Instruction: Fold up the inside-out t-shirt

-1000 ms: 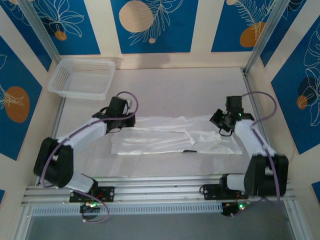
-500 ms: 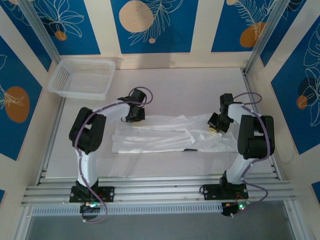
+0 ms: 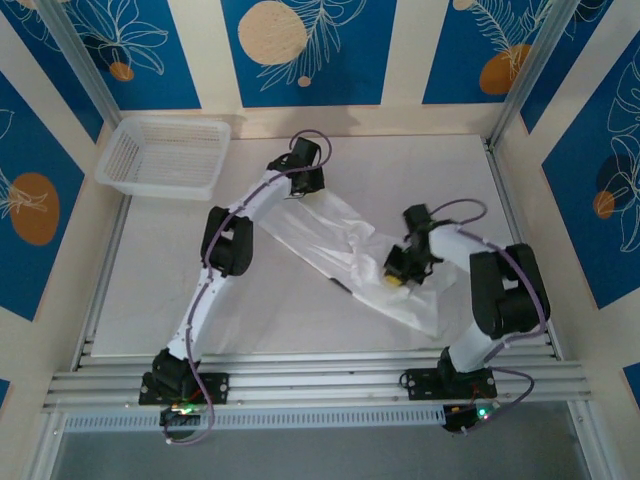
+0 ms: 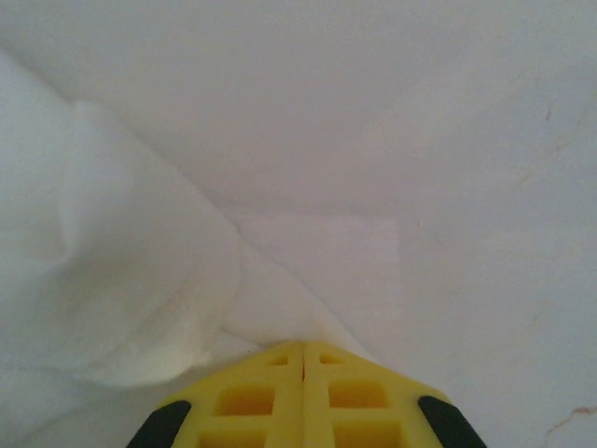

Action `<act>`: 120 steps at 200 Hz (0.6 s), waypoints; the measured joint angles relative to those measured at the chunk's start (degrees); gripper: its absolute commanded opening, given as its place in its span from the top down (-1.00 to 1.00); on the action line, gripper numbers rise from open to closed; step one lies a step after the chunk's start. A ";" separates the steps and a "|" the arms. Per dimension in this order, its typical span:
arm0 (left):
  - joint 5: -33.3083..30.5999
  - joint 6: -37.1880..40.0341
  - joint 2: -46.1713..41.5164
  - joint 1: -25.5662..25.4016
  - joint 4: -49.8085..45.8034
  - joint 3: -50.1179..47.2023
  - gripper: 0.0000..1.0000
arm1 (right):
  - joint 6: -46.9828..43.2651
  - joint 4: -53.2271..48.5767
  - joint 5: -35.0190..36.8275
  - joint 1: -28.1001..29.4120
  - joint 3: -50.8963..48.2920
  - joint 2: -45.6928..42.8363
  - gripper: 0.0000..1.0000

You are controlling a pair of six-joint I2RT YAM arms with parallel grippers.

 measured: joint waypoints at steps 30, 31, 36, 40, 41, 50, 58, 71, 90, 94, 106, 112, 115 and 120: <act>0.33 -0.15 -0.07 0.13 -0.24 0.42 1.00 | 10.01 8.37 -5.97 18.27 -3.98 -0.76 0.89; 0.33 -0.13 -0.09 0.15 -0.28 0.42 1.00 | 10.27 8.74 -6.12 18.91 -3.96 -0.66 0.88; 0.31 -0.02 -0.28 0.17 -0.57 0.42 1.00 | 10.97 9.68 -6.82 20.83 -3.72 -0.24 0.88; 0.33 0.13 -0.39 0.22 -0.96 0.35 1.00 | 11.52 9.99 -7.10 21.79 -3.48 0.07 0.88; 0.33 0.17 -0.52 0.24 -1.16 0.28 1.00 | 11.67 10.12 -7.21 22.14 -3.37 0.15 0.88; 0.28 0.72 -2.01 0.31 -1.53 -1.53 1.00 | 12.15 10.25 -7.41 23.67 -2.60 0.37 0.89; 0.20 1.03 -4.42 0.42 -1.62 -4.87 1.00 | 12.28 10.29 -7.13 24.26 -1.95 -0.04 0.88; -0.31 1.68 -10.49 0.52 -1.22 -12.76 1.00 | 12.37 10.47 -5.18 24.24 -1.88 -2.75 0.88; -1.95 2.47 -22.10 0.61 -0.04 -26.58 1.00 | 11.93 10.32 -1.14 22.82 -3.76 -10.51 0.95; -2.21 2.45 -23.96 0.63 0.13 -28.61 1.00 | 11.87 10.19 -0.39 22.49 -4.15 -11.96 0.97; -3.26 3.04 -29.57 0.63 0.33 -33.97 1.00 | 10.54 9.33 2.43 21.66 -5.09 -15.78 1.00; -3.58 3.39 -31.56 0.66 0.42 -35.78 1.00 | 9.66 8.72 3.80 21.27 -5.38 -16.98 1.00; -3.63 3.50 -32.35 0.68 0.39 -36.54 1.00 | 9.25 8.48 4.33 21.18 -5.44 -17.33 1.00; -3.67 3.72 -33.51 0.70 0.55 -37.81 1.00 | 8.61 8.07 5.01 21.09 -5.53 -17.64 1.00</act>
